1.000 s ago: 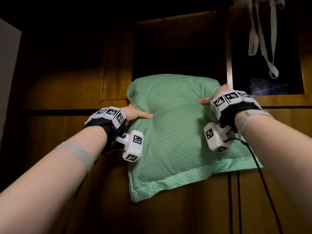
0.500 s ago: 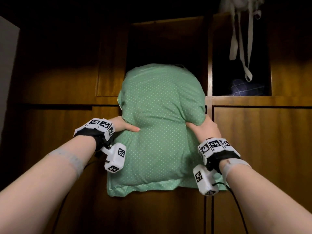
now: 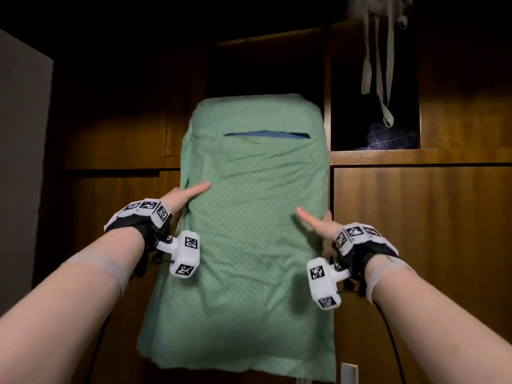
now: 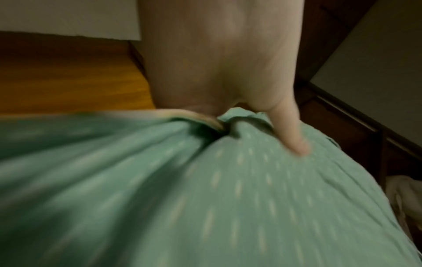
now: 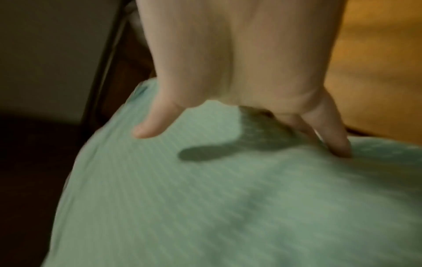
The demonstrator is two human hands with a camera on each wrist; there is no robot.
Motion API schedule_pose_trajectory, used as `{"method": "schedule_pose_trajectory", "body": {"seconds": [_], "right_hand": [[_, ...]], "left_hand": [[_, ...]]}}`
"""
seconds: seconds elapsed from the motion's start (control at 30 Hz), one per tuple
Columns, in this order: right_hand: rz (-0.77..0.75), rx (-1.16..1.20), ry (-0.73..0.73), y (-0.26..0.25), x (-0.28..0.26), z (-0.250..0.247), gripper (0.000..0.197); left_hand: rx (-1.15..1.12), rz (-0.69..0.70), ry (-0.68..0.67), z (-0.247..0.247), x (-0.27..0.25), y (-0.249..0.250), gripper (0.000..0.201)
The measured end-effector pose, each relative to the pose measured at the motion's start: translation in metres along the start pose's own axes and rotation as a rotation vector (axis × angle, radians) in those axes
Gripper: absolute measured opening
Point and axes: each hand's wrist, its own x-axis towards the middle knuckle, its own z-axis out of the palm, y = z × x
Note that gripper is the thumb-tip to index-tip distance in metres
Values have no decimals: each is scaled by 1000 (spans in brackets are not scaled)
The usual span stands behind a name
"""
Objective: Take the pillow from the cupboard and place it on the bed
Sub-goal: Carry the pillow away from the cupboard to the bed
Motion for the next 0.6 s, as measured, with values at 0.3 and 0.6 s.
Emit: {"method": "schedule_pose_trajectory", "body": {"seconds": [0.3, 0.6], "right_hand": [[-51, 374, 45, 8, -4, 53, 56], [-93, -31, -3, -35, 8, 89, 61]], "left_hand": [[15, 73, 24, -7, -39, -20, 84], [33, 242, 625, -62, -20, -31, 59]]}}
